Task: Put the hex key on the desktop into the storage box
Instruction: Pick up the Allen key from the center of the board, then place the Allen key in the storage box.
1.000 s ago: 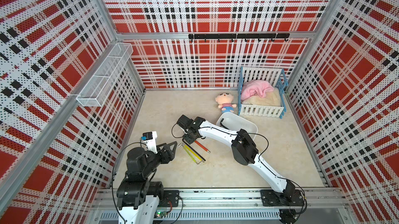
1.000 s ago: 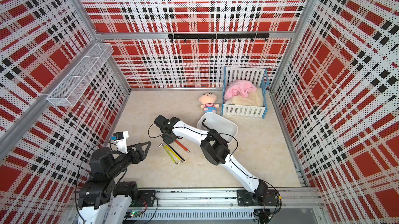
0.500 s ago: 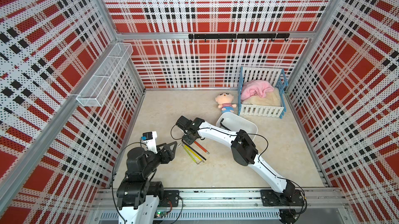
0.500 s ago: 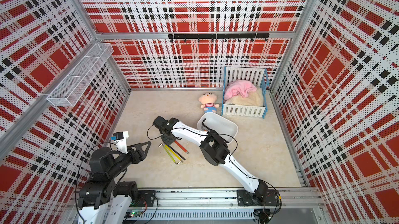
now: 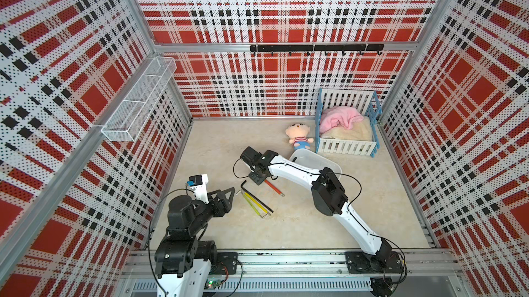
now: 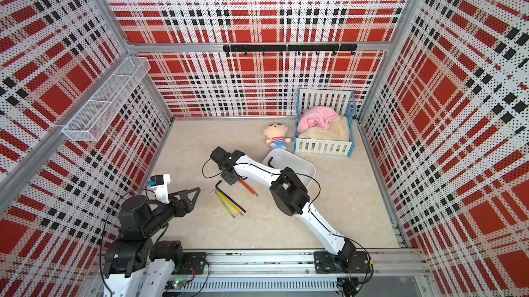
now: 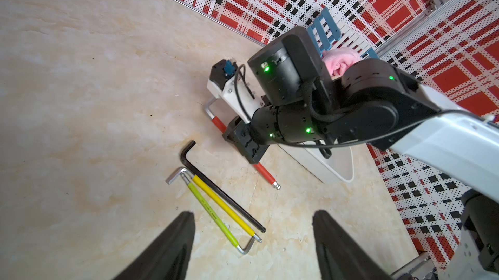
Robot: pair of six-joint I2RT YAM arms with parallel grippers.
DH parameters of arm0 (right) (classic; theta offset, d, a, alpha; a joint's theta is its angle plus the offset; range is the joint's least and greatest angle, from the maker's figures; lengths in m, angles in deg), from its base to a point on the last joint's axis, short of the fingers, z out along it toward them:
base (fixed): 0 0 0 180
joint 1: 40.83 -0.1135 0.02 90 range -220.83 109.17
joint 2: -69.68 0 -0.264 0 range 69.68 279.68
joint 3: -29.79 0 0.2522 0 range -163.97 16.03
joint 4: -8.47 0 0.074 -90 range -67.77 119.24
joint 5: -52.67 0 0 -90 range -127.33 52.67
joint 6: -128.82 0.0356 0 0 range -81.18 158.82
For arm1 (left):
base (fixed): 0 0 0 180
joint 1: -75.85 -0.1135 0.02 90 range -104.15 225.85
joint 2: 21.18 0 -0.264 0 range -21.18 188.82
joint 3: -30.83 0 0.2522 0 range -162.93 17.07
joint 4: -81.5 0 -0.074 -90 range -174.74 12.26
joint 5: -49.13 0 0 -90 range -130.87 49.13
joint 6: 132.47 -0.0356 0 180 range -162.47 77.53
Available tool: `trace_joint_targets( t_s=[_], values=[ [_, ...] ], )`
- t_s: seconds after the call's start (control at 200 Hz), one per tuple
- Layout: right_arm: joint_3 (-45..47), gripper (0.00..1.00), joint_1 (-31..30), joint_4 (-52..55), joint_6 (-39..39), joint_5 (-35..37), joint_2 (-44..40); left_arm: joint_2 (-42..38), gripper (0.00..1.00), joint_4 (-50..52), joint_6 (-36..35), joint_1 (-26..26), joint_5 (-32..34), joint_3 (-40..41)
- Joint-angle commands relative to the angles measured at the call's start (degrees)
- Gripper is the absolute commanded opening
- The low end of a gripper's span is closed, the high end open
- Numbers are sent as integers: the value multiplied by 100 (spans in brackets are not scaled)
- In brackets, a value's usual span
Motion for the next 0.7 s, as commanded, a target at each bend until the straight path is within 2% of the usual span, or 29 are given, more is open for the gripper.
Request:
trace_joint_targets(
  t_s=[0.0, 0.326, 0.461, 0.696],
  values=[
    [-25, 0, 162, -78, -63, 80, -811, -20, 74, -139, -35, -68, -11, 43],
    [514, 0, 643, -84, -347, -298, -1722, -18, 74, -139, -33, -77, -10, 49],
    [1070, 0, 870, -273, -515, -341, -2177, -20, 74, -139, -26, -77, 7, 36],
    [2114, 0, 1487, -505, -977, -836, -2979, -17, 74, -139, -26, -77, -2, 43]
  ],
)
